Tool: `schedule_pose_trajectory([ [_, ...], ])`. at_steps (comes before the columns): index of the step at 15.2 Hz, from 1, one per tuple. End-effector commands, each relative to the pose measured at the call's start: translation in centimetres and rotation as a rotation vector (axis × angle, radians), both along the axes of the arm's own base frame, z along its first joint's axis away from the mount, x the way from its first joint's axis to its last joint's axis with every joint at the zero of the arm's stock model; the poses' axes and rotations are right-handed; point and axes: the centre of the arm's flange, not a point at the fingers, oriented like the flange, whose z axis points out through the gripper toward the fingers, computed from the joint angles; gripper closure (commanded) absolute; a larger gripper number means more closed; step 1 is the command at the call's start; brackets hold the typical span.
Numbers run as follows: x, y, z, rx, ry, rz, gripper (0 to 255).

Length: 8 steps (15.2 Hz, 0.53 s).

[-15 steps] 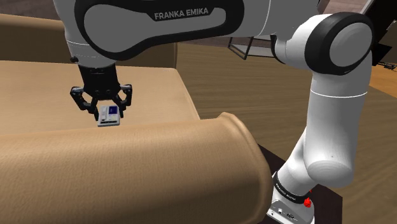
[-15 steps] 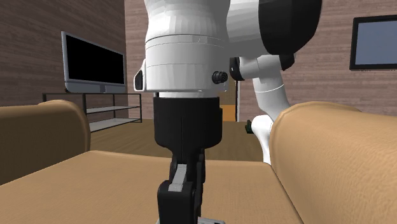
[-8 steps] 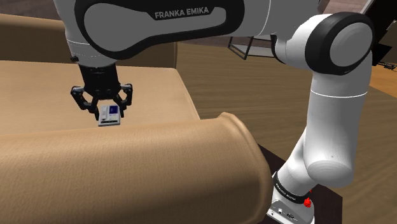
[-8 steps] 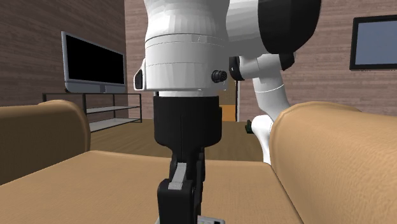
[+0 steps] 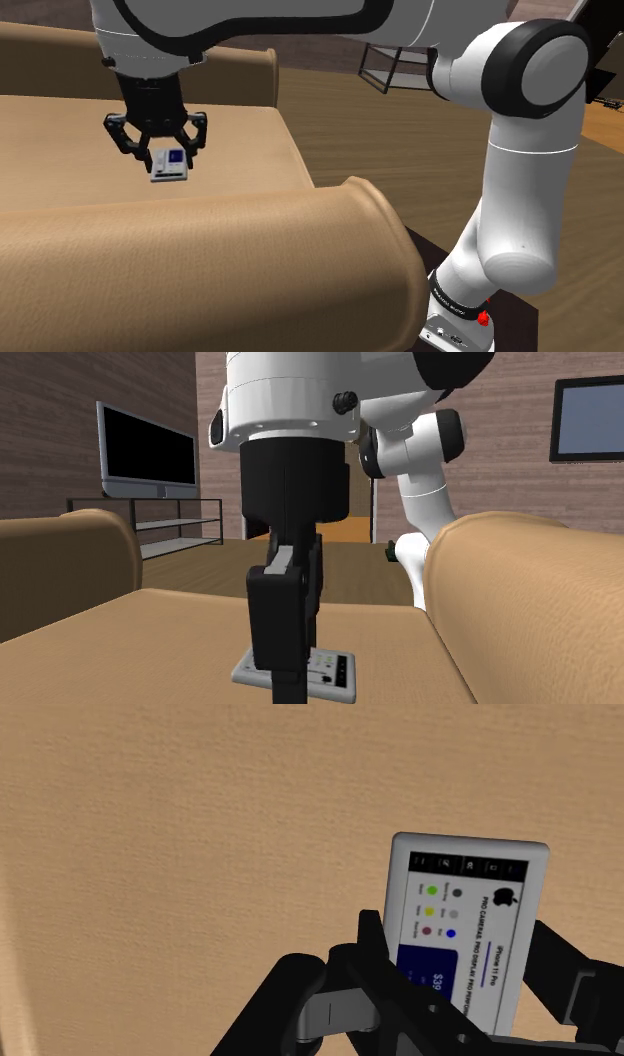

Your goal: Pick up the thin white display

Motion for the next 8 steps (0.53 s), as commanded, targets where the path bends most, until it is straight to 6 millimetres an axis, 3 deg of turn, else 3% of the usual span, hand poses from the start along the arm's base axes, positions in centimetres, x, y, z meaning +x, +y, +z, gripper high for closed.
schedule_pose_trajectory([
  [1,0.0,0.0,1.0,0.000,0.000,0.000,255],
  [6,0.0,0.0,3.7,0.000,0.000,0.000,255],
  [8,0.0,0.0,3.7,0.000,0.000,0.000,255],
])
